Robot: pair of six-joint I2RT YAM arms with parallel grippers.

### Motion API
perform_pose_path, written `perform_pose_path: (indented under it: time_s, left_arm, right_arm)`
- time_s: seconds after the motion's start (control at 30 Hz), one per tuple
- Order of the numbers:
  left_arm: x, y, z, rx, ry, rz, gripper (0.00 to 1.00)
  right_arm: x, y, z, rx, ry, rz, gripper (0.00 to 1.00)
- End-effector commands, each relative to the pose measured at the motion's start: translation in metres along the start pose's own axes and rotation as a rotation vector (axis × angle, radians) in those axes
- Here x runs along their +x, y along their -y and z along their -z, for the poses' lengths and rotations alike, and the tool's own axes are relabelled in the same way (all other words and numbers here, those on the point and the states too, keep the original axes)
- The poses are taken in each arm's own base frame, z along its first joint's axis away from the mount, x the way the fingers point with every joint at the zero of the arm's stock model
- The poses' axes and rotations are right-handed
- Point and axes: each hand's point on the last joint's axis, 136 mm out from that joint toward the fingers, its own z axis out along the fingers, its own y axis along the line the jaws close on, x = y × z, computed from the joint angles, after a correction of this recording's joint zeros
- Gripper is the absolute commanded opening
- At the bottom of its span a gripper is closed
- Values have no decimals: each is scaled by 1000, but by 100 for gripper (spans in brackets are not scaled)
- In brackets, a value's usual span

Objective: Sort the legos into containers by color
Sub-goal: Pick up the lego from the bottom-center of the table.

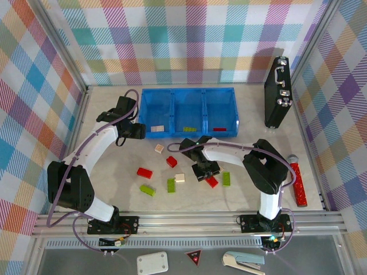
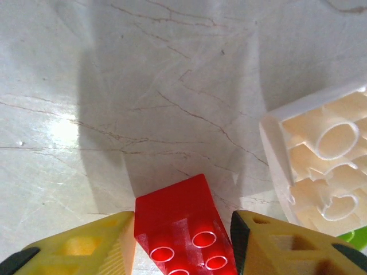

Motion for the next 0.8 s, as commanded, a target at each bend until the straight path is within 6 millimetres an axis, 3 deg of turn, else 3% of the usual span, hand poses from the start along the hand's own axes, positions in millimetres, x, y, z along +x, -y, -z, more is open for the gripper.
perform_pose_path:
  time_s: [0.0,0.43,0.77]
  left_arm:
    - [1,-4,-5,-5,-14,-8,74]
    - [1,-4,-6,-7,-18,-10,73]
    - [1,-5,-6,-9,-18,-10,73]
  right_arm:
    - [0,-5,2,-15,2,4,46]
    - [-4,-3,19,-25,45,1,37]
    - [-25,-1,47,-36,104,5,37]
